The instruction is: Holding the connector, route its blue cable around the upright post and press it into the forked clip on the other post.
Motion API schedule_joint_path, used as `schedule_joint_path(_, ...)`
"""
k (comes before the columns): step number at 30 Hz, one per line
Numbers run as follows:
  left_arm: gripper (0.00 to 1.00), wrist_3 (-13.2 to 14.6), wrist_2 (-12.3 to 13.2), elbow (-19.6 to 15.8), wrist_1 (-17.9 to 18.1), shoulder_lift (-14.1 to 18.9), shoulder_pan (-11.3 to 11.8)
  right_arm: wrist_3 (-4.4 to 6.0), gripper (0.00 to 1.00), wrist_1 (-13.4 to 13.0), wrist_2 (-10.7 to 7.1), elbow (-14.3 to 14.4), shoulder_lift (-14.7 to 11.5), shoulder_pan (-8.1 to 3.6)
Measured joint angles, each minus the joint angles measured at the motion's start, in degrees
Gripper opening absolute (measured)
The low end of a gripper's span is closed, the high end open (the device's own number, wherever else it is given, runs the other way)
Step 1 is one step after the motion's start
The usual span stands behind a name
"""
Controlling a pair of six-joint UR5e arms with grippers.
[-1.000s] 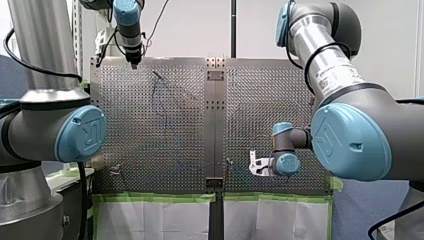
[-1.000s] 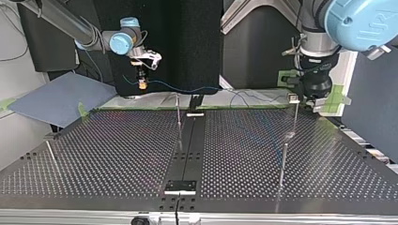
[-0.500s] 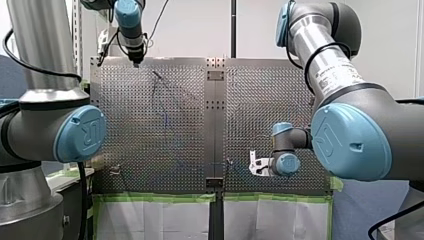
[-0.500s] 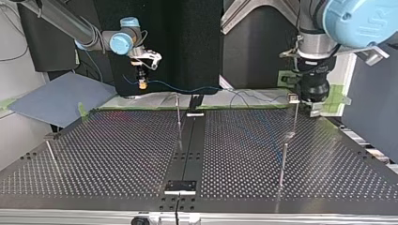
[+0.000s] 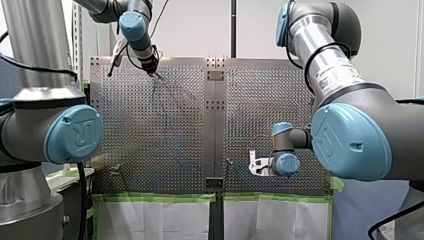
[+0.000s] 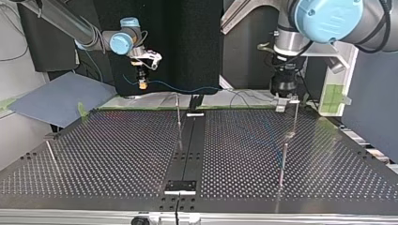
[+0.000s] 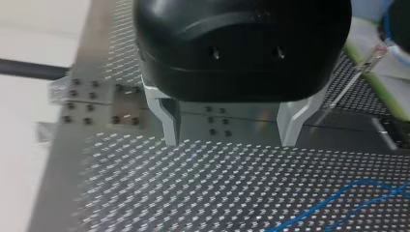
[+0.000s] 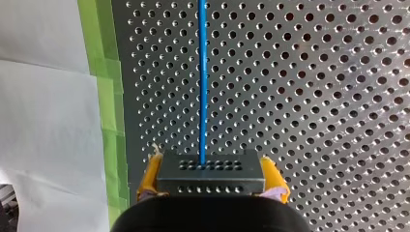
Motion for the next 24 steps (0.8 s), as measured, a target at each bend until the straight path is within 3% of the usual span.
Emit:
schedule_joint_path(10,1.0,5.4,-4.1,-4.0,5.4,-5.0,-1.6,0.67,0.0,0.0,-0.2,0.0,0.0,0.05)
schedule_joint_path(18,1.0,7.9,-4.6,-4.0,9.2,-8.7,-2.3,0.96,0.0,-0.1,-0.23,0.0,0.0,0.11)
schedule_joint_path(24,1.0,9.5,-6.4,-2.9,12.2,-9.9,-2.9,1.04,0.0,-0.4,-0.35,0.0,0.0,0.1)
